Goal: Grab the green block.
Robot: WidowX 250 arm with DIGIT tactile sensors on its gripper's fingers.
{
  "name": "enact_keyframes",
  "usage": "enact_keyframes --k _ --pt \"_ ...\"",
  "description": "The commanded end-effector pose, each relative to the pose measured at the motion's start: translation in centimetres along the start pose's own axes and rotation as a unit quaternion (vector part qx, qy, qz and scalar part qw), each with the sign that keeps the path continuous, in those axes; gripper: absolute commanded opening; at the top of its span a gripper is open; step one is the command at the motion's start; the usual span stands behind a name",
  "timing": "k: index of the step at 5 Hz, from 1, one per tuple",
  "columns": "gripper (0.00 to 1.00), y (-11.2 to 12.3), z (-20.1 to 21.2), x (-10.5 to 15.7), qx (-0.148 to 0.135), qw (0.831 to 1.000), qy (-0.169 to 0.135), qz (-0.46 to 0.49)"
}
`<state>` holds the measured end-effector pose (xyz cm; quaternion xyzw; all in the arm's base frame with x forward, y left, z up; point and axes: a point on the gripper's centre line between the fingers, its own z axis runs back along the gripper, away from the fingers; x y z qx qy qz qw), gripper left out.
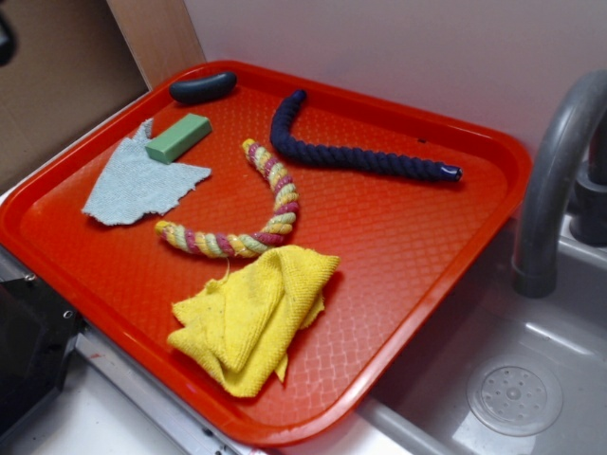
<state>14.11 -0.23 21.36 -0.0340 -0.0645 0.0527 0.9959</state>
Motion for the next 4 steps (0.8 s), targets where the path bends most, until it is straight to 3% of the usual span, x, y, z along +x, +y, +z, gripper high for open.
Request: enact_keyframes --k 1,2,4 --pt "1.00 4.8 -4.1 4.8 -0.005 0.999 -0.030 0.014" --pt "1.00 6.6 -6.4 6.6 0.014 0.999 -0.044 0.007" --pt "1.00 7.4 -10.4 8.1 0.049 0.998 -0.037 -0.008"
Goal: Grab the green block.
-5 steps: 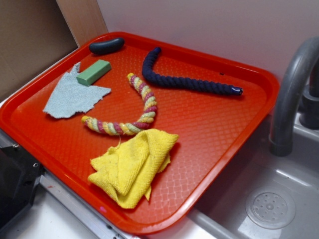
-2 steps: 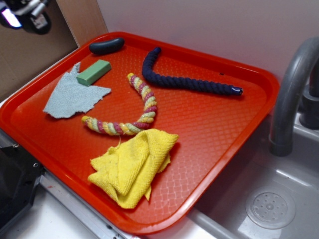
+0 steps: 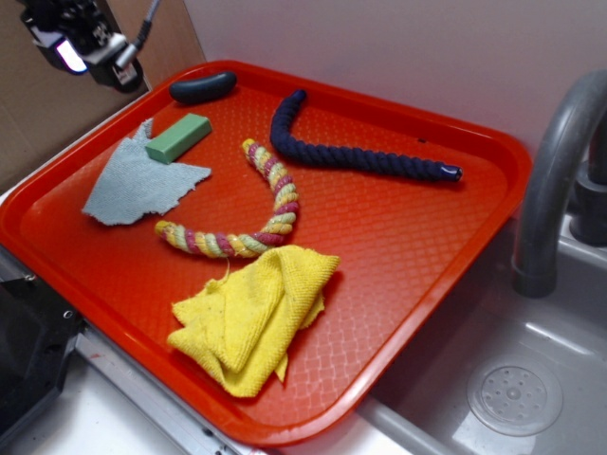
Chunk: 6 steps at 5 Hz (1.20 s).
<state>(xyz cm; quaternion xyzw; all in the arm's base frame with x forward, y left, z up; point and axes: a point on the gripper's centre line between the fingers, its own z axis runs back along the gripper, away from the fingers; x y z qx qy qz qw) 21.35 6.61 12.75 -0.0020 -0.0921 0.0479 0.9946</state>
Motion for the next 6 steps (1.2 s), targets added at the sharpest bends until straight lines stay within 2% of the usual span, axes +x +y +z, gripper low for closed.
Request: enact_keyframes --k 1,3,4,6 --pt "1.00 1.3 -3.6 1.8 0.029 0.999 0.004 0.014" --pt "1.00 1.6 -7.6 2.5 0.040 0.999 0.036 0.002" --pt "1.00 1.9 -8.7 2.8 0.058 0.998 0.039 0.002" --pt "1.00 3.1 -10.2 3.2 0.056 0.997 0.056 0.012"
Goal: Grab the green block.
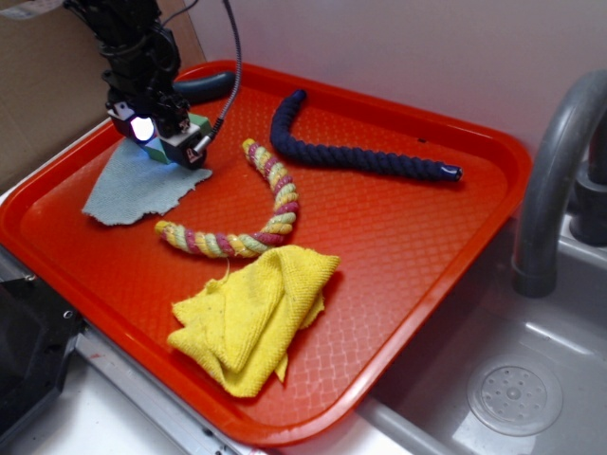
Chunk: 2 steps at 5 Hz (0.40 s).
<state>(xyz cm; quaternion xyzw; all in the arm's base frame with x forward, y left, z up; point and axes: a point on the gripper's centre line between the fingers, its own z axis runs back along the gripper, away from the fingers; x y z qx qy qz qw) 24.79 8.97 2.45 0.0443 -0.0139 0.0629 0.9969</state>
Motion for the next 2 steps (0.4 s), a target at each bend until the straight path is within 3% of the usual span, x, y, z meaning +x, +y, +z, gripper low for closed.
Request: enact_keyframes --k 1,2 --pt "0.73 1.17 -0.07 1.57 0.005 1.000 -0.013 0.007" --pt "0.00 0.91 -0.26 1.58 0.005 1.000 -0.012 -0.005"
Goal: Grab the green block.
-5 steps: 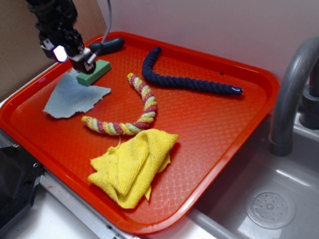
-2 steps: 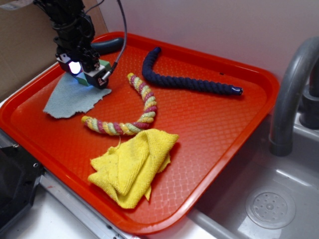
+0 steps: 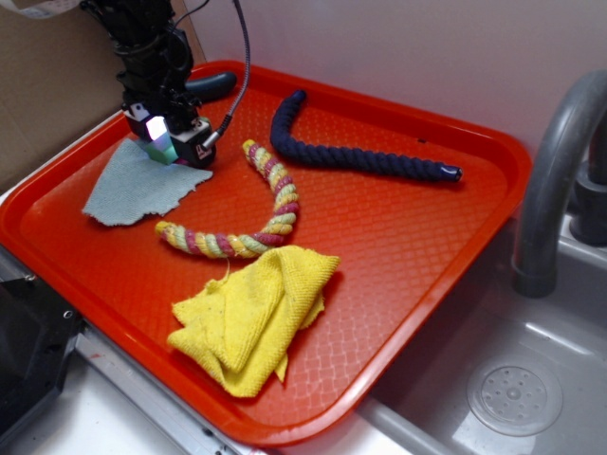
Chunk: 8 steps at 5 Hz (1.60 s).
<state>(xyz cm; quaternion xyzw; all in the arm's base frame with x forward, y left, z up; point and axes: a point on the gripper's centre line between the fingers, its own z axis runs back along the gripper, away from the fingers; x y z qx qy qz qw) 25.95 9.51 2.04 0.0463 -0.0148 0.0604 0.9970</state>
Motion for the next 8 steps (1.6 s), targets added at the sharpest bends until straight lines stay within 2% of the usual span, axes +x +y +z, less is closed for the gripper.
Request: enact_keyframes --k 1,2,3,4,5,6,7,8 --pt "0.00 0.3 0.0 0.3 0.008 1.000 -0.008 -0.013" --pt "0.00 0.0 3.3 -0.1 0.012 1.000 0.000 -0.014" --pt "0.00 -0.9 8.4 -0.9 0.019 1.000 0.024 -0.001" --pt "0.00 -3.0 13.7 -2.1 0.002 1.000 -0.001 -0.008" --pt "0.00 -5.4 16.9 -3.7 -0.034 0.998 -0.012 -0.044" --pt "0.00 -8.1 19.6 -5.1 -0.086 0.993 -0.019 -0.075" --pt "0.00 -9.4 20.7 -5.6 -0.105 0.990 -0.043 -0.090" --pt "1.00 -5.4 18.7 -3.7 -0.141 0.990 0.022 -0.021"
